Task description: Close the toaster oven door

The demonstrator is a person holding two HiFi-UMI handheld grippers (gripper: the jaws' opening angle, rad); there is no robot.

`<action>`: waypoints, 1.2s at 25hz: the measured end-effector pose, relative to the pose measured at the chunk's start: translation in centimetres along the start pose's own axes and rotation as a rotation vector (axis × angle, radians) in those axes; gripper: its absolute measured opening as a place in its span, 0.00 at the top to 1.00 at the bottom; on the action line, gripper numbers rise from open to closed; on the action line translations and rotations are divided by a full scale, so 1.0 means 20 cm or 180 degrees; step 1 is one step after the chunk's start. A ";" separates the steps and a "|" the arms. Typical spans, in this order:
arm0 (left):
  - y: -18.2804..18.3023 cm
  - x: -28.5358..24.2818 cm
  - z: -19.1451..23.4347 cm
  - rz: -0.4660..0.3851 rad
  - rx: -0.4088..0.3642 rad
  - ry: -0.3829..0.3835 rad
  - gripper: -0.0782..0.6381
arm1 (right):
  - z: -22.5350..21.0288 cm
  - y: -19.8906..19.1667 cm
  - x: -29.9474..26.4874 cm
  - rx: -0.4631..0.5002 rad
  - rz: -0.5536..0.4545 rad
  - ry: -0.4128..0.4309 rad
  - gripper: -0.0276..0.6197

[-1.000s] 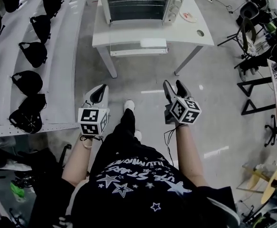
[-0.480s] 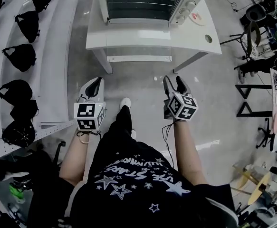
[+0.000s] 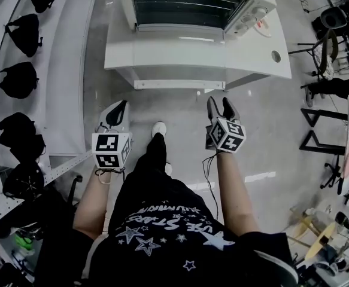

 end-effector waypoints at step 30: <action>-0.01 -0.24 0.12 0.0235 0.0123 0.0083 0.86 | 0.01 0.05 -0.29 0.0318 -0.0421 -0.0139 0.74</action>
Point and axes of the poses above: the fingertips, and each gripper's own axes: x backward along the fingers, z to its left, y out of its top, the point moved 8 cm from there along x, backward along the fingers, and after that the axes turned 15 degrees about z, right-handed, at the moved point
